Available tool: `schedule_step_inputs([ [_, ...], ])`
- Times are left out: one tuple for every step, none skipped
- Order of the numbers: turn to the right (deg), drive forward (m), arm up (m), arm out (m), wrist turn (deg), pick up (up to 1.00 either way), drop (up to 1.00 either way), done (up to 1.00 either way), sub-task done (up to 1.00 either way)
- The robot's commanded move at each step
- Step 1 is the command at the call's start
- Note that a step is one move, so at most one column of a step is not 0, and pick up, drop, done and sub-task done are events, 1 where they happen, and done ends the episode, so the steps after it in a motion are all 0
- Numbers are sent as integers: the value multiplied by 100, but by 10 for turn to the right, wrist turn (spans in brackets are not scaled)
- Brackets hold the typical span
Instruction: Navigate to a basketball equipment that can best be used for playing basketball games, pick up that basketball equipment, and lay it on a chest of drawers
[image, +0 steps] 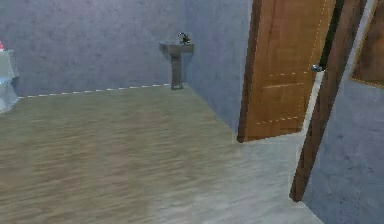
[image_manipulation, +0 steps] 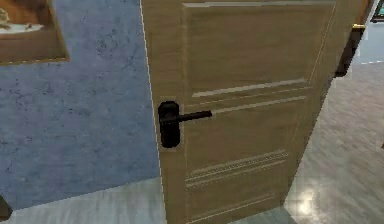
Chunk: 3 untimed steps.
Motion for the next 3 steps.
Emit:
schedule_step_inputs([
  [180,0,0,0,0,0,0,0,0],
  [0,100,0,0,0,0,0,0,0],
  [0,45,0,0,0,0,0,0,0],
])
